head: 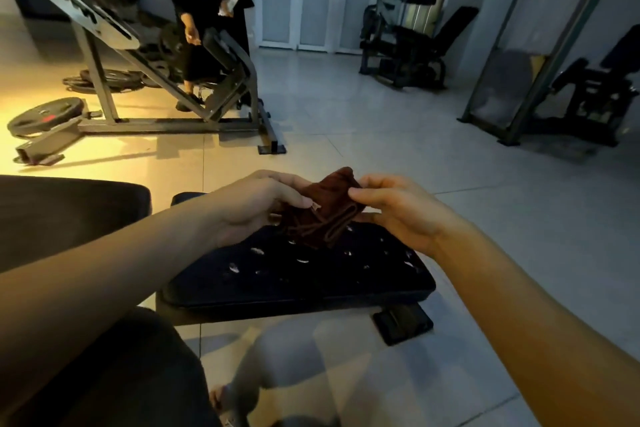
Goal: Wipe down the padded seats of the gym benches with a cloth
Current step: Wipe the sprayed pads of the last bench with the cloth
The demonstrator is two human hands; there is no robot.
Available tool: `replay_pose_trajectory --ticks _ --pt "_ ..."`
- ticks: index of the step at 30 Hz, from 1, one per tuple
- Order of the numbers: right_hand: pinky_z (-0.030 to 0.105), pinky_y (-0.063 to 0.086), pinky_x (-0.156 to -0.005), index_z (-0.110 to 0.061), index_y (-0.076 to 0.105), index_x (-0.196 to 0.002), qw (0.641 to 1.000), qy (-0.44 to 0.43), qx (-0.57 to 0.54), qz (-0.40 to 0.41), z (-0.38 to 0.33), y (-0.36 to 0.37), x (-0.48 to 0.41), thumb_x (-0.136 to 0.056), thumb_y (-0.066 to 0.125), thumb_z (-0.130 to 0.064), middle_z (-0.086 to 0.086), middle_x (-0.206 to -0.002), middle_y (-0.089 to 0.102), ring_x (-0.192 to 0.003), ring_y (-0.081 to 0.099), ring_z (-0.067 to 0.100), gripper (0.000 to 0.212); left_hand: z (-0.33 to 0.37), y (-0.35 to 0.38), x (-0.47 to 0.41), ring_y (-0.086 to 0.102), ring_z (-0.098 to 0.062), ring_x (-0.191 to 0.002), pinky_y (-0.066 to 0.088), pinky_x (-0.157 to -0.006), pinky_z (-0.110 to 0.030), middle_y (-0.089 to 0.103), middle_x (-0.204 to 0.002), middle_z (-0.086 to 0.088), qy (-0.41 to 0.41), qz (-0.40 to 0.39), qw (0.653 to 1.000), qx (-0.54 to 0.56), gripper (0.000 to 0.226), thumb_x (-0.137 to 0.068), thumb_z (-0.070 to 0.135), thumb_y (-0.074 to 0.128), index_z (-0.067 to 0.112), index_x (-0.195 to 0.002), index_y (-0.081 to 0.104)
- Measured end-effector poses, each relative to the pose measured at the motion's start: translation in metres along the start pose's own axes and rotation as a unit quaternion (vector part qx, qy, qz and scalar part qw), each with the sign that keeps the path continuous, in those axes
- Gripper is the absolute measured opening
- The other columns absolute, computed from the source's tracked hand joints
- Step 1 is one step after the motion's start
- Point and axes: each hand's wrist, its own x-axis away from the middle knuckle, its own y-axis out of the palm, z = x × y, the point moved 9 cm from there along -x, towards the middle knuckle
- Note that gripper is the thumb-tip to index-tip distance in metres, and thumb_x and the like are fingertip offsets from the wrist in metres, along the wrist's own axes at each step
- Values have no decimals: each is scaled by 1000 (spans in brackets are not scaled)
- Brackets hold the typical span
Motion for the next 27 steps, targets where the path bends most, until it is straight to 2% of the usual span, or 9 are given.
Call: replay_pose_trajectory --ticks 4,7,9,12,17,20,22,25,27 --pt "41 59 -90 -7 65 -91 1000 13 2 -9 -7 15 -8 -101 56 -7 11 -91 72 -91 70 24 14 -1 -12 2 65 -32 -112 50 -99 -42 74 -109 -16 -4 1 1000 2 27 -82 5 65 4 -107 74" --pt "37 59 -77 -7 64 -96 999 22 27 30 -8 15 -26 -103 55 -14 9 -89 72 -87 70 23 13 -5 -13 -6 68 -28 -111 49 -101 -47 76 -109 -7 -20 11 998 -56 43 -79 41 75 12 -111 73" --pt "39 61 -82 -7 66 -99 999 32 33 11 -5 17 -43 -103 55 -15 9 -93 73 -90 71 23 15 -11 -16 -15 71 -23 -106 50 -102 -47 78 -103 -4 -36 46 994 -95 56 -72 54 83 12 -109 74" --pt "39 61 -82 -7 71 -107 998 57 30 -24 11 20 -76 -103 54 -15 9 -101 73 -95 70 24 19 -24 -28 -32 71 -24 -104 52 -98 -37 78 -97 -5 -66 95 987 -111 40 -75 42 86 9 -96 76" --pt "41 61 -84 -4 69 -114 992 122 -23 -20 55 33 -134 -101 59 -22 14 -109 75 -98 72 25 24 -52 -54 -53 73 -12 -81 55 -63 -20 77 -93 -7 -142 162 972 -95 25 -83 26 82 7 -96 72" --pt "37 63 -73 -8 73 -107 992 117 -34 -27 64 52 -155 -92 73 -36 10 -98 77 -91 74 25 32 -64 -69 -53 75 -14 -79 55 -59 -21 78 -89 -6 -162 234 959 -19 27 -85 22 81 4 -104 72" --pt "34 62 -65 -8 73 -102 994 103 -35 -26 69 65 -166 -92 74 -30 11 -94 77 -85 74 25 24 -71 -76 -47 73 -8 -68 52 -55 -20 76 -75 0 -164 256 953 -4 21 -85 23 80 8 -96 73" --pt "50 62 -82 -9 74 -100 993 92 -48 -52 74 89 -179 -95 71 -23 14 -95 77 -91 75 31 15 -79 -90 -30 71 -5 -64 53 -61 -23 75 -69 5 -176 290 940 -22 21 -84 31 81 13 -89 71" --pt "50 61 -85 -10 74 -102 993 81 -38 -82 74 105 -184 -97 68 -22 13 -96 77 -93 74 31 14 -84 -96 -20 72 -6 -66 53 -63 -25 77 -76 3 -188 305 933 -22 23 -84 31 81 13 -93 71"
